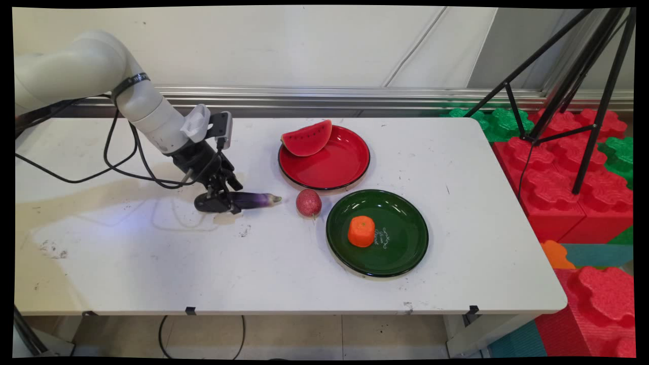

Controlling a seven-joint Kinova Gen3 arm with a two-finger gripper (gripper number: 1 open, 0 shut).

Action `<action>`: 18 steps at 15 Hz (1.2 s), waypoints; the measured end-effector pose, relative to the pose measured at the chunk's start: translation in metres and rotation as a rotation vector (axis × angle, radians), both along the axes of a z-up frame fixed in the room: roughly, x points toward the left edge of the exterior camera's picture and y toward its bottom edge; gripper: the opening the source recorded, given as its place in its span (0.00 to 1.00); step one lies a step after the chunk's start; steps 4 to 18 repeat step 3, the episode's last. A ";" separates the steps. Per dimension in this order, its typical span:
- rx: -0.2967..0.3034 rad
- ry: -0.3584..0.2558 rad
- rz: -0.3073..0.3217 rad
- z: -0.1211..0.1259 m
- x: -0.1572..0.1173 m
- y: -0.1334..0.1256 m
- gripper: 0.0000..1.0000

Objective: Place the picked object on the table

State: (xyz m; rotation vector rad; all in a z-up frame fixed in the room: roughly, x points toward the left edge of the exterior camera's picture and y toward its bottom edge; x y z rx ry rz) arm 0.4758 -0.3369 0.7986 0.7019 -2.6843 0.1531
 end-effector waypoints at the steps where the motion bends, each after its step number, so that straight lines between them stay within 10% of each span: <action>1: 0.002 0.002 0.005 -0.001 0.000 0.000 1.00; 18: 0.002 0.009 0.011 -0.002 0.000 -0.001 1.00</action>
